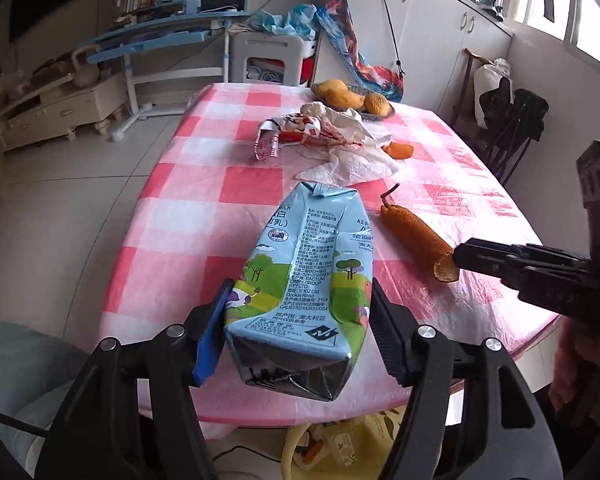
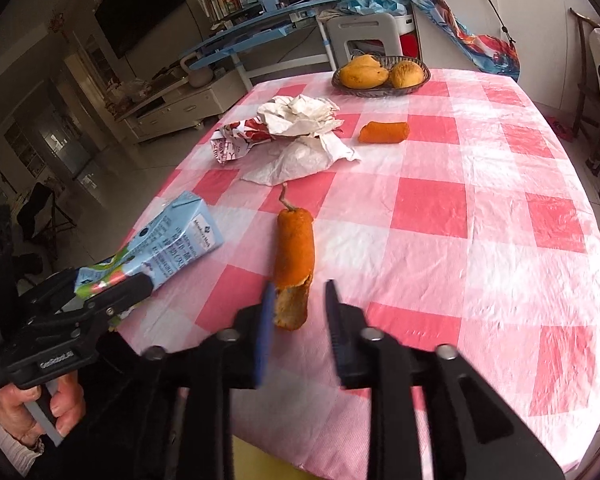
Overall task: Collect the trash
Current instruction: 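Carry carton and orange strip over the yellow basin and open both tools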
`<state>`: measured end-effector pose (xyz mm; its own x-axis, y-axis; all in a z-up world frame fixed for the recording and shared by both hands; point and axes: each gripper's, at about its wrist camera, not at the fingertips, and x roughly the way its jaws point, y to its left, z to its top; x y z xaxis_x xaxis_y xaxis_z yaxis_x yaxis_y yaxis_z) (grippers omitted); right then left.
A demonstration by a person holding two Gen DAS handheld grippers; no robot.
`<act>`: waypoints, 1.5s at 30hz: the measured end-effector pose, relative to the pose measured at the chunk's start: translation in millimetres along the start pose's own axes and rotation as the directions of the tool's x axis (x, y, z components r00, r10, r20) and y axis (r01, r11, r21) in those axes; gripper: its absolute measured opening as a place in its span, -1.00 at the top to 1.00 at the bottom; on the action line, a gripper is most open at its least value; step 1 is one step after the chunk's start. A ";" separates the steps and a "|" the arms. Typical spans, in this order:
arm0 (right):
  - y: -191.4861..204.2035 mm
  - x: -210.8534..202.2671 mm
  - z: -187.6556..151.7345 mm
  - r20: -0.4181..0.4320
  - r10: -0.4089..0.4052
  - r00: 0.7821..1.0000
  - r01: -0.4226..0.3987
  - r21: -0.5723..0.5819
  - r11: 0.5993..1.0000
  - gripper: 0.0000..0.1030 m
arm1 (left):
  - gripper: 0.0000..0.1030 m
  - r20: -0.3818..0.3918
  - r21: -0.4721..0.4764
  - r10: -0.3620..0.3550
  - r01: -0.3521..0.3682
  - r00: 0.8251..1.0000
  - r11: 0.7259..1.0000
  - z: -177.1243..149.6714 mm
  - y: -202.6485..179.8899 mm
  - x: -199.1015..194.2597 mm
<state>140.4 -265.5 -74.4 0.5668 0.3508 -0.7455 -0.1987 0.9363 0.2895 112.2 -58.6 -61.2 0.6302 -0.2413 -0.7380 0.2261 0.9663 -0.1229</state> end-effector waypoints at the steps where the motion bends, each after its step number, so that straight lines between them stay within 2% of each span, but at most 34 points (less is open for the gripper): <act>1: 0.4 3.1 1.5 0.006 -0.010 1.000 0.010 0.000 1.000 -0.01 | -0.20 -0.003 0.001 -0.002 0.002 1.000 1.000 -1.2 0.5 -0.4; 4: 4.5 19.0 5.8 -0.013 -0.020 1.000 0.019 -0.012 1.000 -0.01 | -0.21 -0.017 0.023 0.003 -0.003 1.000 1.000 -5.3 -2.2 3.4; 6: 8.8 25.6 5.1 -0.019 -0.047 0.999 0.046 -0.044 0.998 0.08 | -0.23 -0.024 0.035 0.030 -0.029 0.999 0.999 -7.2 -4.7 8.2; 8: 13.8 26.4 3.1 -0.015 -0.072 0.997 0.070 -0.083 0.994 0.56 | -0.32 -0.021 0.023 0.054 -0.054 0.998 0.998 -7.0 -5.3 13.2; 11: 12.4 22.8 -0.4 -0.016 -0.061 0.998 0.059 -0.088 0.994 0.62 | -0.24 -0.019 -0.002 0.021 -0.021 1.000 1.000 -4.3 -4.0 17.7; 14: 9.7 12.5 -5.4 -0.012 -0.037 0.999 0.036 -0.071 0.997 0.64 | -0.21 0.002 -0.019 -0.020 0.020 1.000 1.000 -4.6 -3.3 10.8; 17: 12.5 -3.3 -8.6 0.007 -0.007 1.000 0.007 -0.063 0.998 0.65 | -0.18 0.029 -0.029 -0.030 0.030 0.999 0.999 -6.3 -1.0 -2.6; 22: 20.0 -30.1 -25.5 0.047 0.065 0.997 -0.065 -0.015 0.998 0.65 | -0.18 0.066 -0.031 -0.029 0.031 0.997 0.999 -10.0 0.1 -21.8; 28: 38.8 -52.9 -57.3 0.039 0.114 0.993 -0.114 -0.004 0.993 0.65 | -0.18 0.100 -0.016 -0.028 0.030 0.995 0.999 -17.3 -1.3 -48.6; 34: 49.4 -66.4 -88.2 0.010 0.123 0.992 -0.123 -0.002 0.992 0.65 | -0.18 0.132 0.004 -0.029 0.029 0.991 1.000 -27.1 -5.0 -74.7; 42: 66.3 -72.8 -112.9 -0.011 0.123 0.992 -0.123 -0.032 0.992 0.64 | -0.18 0.159 0.033 -0.028 0.023 0.987 0.999 -39.2 -12.7 -97.6; 45: 67.9 -70.8 -116.7 -0.020 0.113 0.993 -0.114 -0.031 0.993 0.57 | -0.18 0.162 0.037 -0.029 0.023 0.986 0.999 -44.3 -14.1 -104.5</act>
<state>-6.6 -224.8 -72.0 0.5244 0.4550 -0.7197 -0.2867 0.8902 0.3539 10.2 -43.1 -11.7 0.7354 -0.2802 -0.6170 0.2680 0.9565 -0.1150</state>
